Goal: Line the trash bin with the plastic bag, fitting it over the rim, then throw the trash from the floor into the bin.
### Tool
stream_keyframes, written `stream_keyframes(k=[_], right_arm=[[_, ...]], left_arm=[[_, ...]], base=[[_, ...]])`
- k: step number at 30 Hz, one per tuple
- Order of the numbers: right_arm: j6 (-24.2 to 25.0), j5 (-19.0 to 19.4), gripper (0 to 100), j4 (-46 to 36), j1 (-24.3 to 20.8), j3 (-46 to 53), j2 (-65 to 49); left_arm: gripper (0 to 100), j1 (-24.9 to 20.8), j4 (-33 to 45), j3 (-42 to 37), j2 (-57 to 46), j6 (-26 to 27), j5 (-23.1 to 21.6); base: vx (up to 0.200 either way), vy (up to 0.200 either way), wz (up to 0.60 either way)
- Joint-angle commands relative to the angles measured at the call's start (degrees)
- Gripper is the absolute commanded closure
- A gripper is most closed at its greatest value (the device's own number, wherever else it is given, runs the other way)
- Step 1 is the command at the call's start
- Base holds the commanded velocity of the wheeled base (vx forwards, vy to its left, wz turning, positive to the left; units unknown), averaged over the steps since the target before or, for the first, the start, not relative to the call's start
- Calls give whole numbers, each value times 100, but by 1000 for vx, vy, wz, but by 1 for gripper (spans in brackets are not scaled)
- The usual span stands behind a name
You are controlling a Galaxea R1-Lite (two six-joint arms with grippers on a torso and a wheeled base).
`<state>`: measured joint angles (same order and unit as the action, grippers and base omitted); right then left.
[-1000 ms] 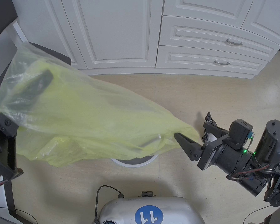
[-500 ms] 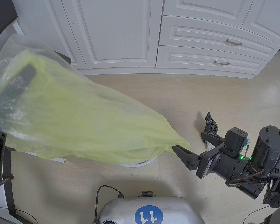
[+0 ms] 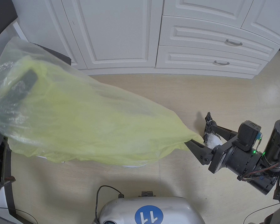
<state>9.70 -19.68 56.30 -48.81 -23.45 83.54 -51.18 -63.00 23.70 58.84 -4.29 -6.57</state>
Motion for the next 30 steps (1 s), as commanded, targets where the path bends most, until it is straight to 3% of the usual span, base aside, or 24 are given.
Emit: stream_keyframes(k=[1, 6, 19, 24, 30], right_arm=[[-100, -1, 0, -303, 135, -28, -374], [-144, -1, 0, -1033, 188, -98, -646], [-179, -1, 0, -1103, 205, -45, -620], [-179, -1, 0, -1094, 258, -45, -550], [-153, 342, 0, -1077, 258, -36, -479]], left_arm=[[100, 2, -2, 3, 4, -2, -2], [100, 11, -2, 21, -128, -2, -2], [100, 2, -10, 74, -303, -63, -20], [100, 2, -46, 82, -523, -406, -442], [100, -6, -318, 65, -479, -538, -512]], base=[[0, 0, 0], [0, 0, 0], [0, 0, 0], [0, 0, 0], [0, 0, 0]])
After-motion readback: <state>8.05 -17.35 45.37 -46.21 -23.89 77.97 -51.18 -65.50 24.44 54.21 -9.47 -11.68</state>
